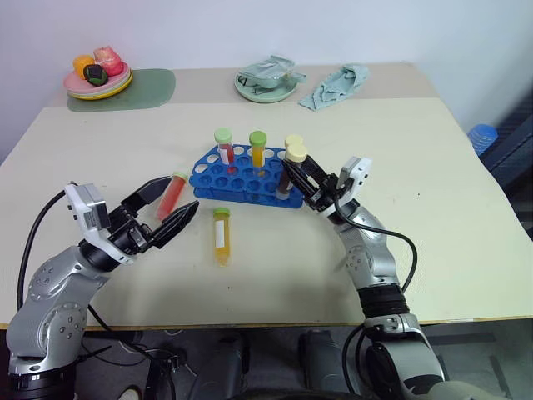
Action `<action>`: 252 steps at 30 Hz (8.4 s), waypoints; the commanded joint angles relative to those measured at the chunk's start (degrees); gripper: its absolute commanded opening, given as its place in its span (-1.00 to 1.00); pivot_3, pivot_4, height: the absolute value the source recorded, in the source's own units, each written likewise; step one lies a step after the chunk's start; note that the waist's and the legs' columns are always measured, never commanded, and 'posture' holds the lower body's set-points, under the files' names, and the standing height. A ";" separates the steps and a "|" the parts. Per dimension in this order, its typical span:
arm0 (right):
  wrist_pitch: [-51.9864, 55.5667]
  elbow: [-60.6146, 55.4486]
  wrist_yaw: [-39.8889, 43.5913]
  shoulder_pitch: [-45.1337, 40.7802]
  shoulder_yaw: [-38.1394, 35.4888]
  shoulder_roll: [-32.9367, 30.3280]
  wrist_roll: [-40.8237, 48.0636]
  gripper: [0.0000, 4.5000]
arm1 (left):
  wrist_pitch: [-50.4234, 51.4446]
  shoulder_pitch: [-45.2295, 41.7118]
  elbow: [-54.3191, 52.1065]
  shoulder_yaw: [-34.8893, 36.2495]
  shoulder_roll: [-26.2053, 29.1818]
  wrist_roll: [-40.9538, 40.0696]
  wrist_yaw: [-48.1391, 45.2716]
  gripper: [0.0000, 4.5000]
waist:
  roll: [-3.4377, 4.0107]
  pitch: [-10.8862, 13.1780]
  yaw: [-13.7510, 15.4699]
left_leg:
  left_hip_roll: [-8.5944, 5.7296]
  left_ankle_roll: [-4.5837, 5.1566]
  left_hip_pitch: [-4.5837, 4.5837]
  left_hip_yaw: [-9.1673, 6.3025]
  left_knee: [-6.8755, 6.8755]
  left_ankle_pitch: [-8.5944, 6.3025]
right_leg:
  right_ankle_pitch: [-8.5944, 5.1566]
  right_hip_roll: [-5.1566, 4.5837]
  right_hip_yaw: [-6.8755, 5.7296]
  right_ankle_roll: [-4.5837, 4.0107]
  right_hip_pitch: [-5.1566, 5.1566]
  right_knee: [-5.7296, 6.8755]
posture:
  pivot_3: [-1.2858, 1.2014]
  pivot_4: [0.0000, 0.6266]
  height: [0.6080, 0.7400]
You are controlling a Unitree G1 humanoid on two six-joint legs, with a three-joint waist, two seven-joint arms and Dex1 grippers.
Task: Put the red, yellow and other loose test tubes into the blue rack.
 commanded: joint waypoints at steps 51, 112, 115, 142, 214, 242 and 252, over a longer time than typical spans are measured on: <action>7.03 -16.25 22.15 11.01 -1.42 -38.21 0.74 0.94 | 50.22 -35.26 15.23 -24.46 14.46 -63.12 95.47 0.91 | -0.20 0.06 1.69 | -0.04 -0.02 0.01 -0.01 0.15 0.01 | 0.00 -0.03 0.08 0.02 0.07 0.05 | 0.03 -0.52 1.00; 10.77 -17.48 19.01 8.04 -1.62 -34.45 2.71 0.97 | 37.22 -44.32 -0.79 -12.97 4.03 -36.79 66.57 -0.45 | -0.26 0.05 1.92 | -0.13 -0.10 -0.18 0.11 0.79 0.05 | -0.02 -0.01 0.13 0.03 0.03 0.39 | 0.03 -0.52 1.00; 11.51 -17.02 17.84 7.19 -1.49 -33.30 2.76 0.97 | 24.16 -41.49 -5.33 -21.05 5.97 -14.09 54.26 -0.45 | -0.25 0.04 1.89 | -0.15 -0.10 -0.14 0.20 0.72 0.05 | -0.02 0.03 0.14 0.03 0.04 0.37 | 0.03 -0.52 1.00; 14.76 -20.71 15.44 6.68 -2.92 -35.56 2.12 0.97 | -21.09 -30.23 23.73 -30.01 -18.55 33.40 27.03 -0.45 | -0.30 0.08 1.89 | -0.09 0.05 -0.17 0.17 0.72 -0.03 | -0.01 -0.02 0.12 0.06 0.09 0.19 | 0.03 -0.52 1.00; 14.37 -21.51 13.24 4.63 0.12 -30.37 1.37 0.97 | 47.04 -66.78 61.95 -39.94 9.41 37.38 7.77 0.99 | -0.43 0.16 1.65 | -0.16 0.06 -0.22 0.07 0.81 -0.04 | -0.04 -0.01 0.05 0.10 -0.03 0.44 | 0.03 -0.52 1.00; 14.22 -20.66 13.09 3.63 0.77 -29.97 1.25 0.97 | 40.29 -72.99 78.38 -32.91 1.93 46.08 9.95 -0.61 | -0.46 0.17 1.39 | -0.23 0.06 -0.23 0.09 0.84 -0.04 | -0.05 0.01 0.05 0.13 -0.09 0.52 | 0.03 -0.52 1.00; 13.86 -18.98 14.06 2.25 1.30 -29.73 1.02 0.97 | 50.10 -67.14 61.80 -24.35 2.94 43.68 14.75 -0.61 | -0.47 0.18 1.18 | -0.18 0.06 -0.24 0.09 0.83 -0.04 | -0.05 0.01 0.06 0.12 -0.12 0.56 | 0.03 -0.52 1.00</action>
